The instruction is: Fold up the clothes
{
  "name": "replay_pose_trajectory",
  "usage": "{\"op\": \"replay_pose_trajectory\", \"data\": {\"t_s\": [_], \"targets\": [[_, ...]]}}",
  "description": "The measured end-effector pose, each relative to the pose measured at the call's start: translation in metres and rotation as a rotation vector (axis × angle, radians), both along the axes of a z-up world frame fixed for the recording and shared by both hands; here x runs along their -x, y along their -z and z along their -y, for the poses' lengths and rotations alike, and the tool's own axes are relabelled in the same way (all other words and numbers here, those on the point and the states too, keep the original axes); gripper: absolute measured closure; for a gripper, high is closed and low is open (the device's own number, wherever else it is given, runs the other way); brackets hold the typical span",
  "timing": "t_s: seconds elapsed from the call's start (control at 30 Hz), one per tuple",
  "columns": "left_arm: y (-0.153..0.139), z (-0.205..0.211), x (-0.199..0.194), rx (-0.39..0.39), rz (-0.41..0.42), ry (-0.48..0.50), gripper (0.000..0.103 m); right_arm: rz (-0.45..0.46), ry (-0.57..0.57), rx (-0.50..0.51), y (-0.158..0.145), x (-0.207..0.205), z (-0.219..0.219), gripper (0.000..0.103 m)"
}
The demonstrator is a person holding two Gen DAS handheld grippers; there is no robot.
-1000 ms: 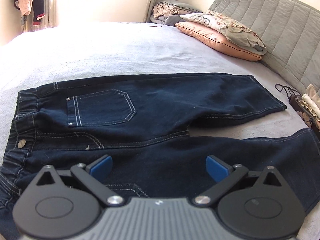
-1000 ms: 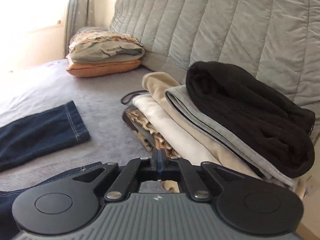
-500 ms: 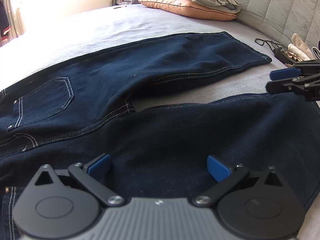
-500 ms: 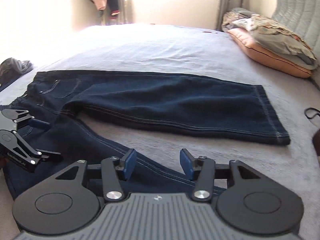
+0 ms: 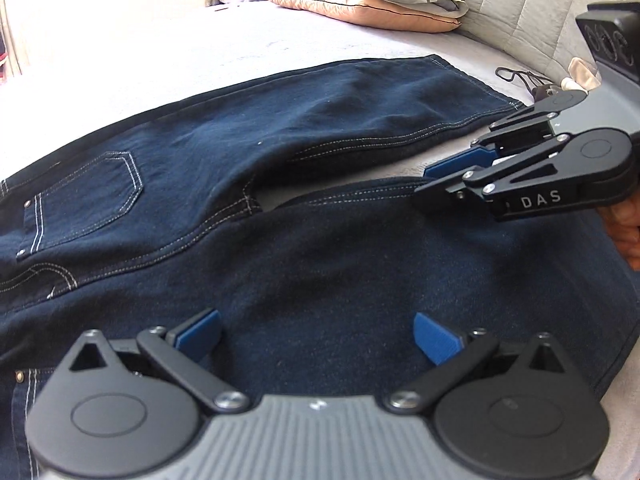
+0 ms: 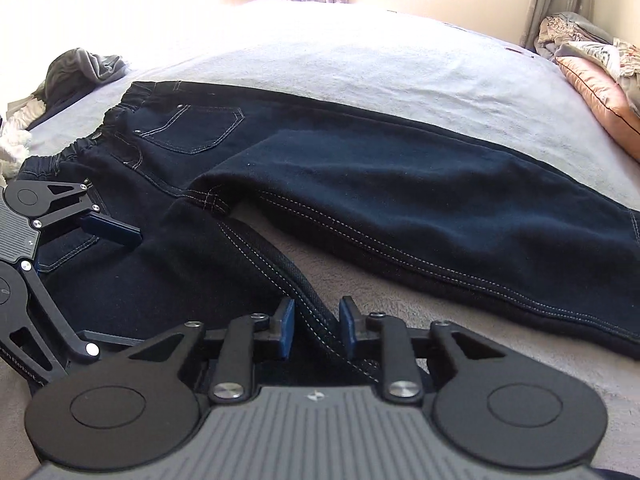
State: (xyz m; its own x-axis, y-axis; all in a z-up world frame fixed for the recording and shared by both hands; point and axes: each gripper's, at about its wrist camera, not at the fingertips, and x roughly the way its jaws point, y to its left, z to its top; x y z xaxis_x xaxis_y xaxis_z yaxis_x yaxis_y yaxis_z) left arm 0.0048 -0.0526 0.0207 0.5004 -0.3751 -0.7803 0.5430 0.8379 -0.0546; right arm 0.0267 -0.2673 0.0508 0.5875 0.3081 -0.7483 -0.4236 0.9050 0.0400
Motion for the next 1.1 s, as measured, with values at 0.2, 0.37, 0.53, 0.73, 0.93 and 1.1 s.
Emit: {"op": "replay_pose_trajectory", "data": {"t_s": [0.2, 0.37, 0.53, 0.73, 0.93, 1.1], "targets": [[-0.004, -0.019, -0.012, 0.117, -0.051, -0.079, 0.000, 0.028, 0.090, -0.106, 0.007, -0.010, 0.013, 0.061], [-0.005, -0.033, -0.020, 0.201, -0.094, -0.125, 0.000, -0.063, 0.407, -0.541, 0.026, -0.032, 0.053, 0.040], [-0.004, -0.029, -0.019, 0.184, -0.086, -0.122, 0.000, -0.112, 0.654, -0.884, 0.060, -0.030, 0.086, 0.040], [-0.004, -0.030, -0.020, 0.176, -0.081, -0.115, 0.000, -0.165, 0.699, -0.841, 0.056, -0.028, 0.083, 0.052], [-0.002, -0.029, -0.022, 0.174, -0.082, -0.119, 0.000, -0.139, 0.792, -0.921, 0.069, -0.023, 0.097, 0.052], [-0.004, -0.033, -0.021, 0.186, -0.087, -0.120, 0.000, -0.070, 0.745, -0.785, 0.064, -0.026, 0.088, 0.098]]}}
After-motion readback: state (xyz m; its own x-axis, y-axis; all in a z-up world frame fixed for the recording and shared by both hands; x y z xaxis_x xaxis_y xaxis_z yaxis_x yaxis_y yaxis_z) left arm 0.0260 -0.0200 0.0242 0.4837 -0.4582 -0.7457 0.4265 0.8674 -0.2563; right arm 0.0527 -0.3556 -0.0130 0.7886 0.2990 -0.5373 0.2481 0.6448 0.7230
